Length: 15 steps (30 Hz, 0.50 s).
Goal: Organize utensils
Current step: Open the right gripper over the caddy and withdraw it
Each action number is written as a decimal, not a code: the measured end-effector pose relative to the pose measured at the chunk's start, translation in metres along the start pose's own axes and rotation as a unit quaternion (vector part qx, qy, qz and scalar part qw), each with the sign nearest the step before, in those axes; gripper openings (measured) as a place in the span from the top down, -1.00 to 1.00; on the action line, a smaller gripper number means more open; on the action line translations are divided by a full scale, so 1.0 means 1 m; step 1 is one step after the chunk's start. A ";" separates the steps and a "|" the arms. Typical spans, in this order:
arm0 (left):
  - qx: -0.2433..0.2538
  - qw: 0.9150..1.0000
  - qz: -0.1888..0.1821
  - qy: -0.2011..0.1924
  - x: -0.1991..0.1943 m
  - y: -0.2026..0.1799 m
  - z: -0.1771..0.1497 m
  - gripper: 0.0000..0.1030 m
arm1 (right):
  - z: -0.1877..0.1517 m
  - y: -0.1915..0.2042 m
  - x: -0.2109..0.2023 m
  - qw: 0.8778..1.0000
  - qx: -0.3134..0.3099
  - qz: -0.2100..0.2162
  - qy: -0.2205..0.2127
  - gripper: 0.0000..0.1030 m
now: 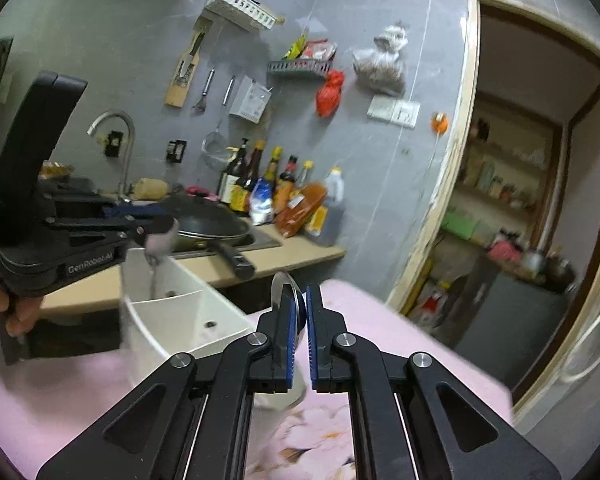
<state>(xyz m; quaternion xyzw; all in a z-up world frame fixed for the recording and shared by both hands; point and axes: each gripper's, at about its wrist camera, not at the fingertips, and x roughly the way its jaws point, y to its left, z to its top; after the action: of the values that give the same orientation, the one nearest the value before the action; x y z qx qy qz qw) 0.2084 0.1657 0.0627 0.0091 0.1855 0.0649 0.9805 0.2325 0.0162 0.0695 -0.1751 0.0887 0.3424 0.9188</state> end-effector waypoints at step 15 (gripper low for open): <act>-0.070 0.994 -0.078 -0.010 -0.027 -0.006 0.014 -0.01 | -0.002 -0.045 -0.062 0.989 0.124 0.009 -0.076 -0.45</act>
<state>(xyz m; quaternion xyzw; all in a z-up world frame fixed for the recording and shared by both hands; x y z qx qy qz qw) 0.1890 0.1564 0.0855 -0.0739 0.1712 0.0011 0.9825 0.2154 -0.0532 0.0971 -0.0327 0.0618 0.3491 0.9345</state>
